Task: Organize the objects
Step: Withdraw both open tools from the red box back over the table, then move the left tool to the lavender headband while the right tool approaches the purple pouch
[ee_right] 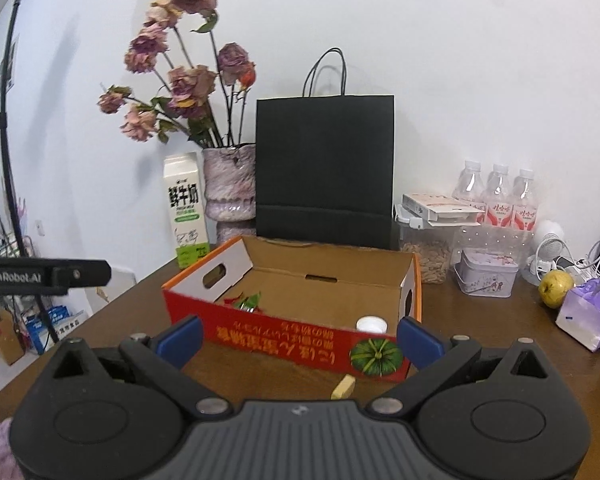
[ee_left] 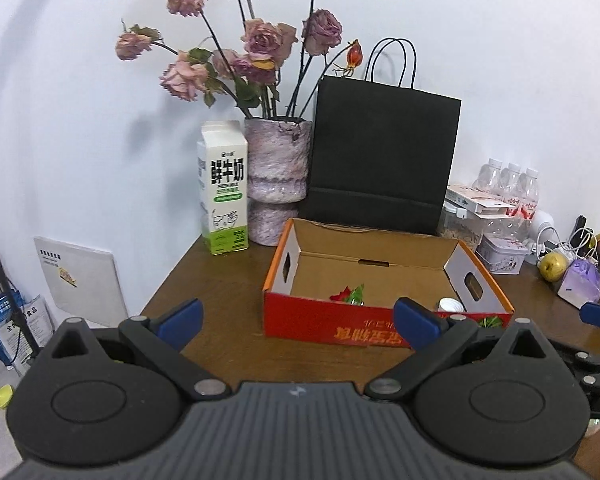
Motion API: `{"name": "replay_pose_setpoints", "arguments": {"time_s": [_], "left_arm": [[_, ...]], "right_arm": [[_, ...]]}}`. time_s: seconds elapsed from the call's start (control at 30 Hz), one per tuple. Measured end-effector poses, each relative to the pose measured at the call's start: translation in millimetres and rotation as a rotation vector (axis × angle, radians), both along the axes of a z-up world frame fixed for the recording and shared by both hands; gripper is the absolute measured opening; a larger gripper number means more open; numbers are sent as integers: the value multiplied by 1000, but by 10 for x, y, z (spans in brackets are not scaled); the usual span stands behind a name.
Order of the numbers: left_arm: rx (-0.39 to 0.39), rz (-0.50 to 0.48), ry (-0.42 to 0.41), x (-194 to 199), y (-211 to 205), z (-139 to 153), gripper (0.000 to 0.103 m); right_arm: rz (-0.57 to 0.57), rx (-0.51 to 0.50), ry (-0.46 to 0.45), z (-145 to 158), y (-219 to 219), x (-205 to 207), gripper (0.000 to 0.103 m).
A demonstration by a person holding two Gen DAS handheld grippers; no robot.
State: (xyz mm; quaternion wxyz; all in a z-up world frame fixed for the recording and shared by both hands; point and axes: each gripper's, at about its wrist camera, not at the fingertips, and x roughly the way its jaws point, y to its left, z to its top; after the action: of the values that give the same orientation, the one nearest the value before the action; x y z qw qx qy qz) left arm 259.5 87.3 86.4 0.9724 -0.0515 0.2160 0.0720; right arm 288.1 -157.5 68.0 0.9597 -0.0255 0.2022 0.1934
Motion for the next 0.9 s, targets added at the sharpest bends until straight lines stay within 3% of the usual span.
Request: {"name": "replay_pose_setpoints", "arguments": {"time_s": [0.63, 0.9], "left_arm": [[13, -28, -17, -824, 159, -281, 103], [13, -36, 13, -1131, 189, -465, 103]], "right_arm": [[50, -21, -17, -198, -19, -862, 103], [49, -11, -9, -314, -58, -1169, 103]]}}
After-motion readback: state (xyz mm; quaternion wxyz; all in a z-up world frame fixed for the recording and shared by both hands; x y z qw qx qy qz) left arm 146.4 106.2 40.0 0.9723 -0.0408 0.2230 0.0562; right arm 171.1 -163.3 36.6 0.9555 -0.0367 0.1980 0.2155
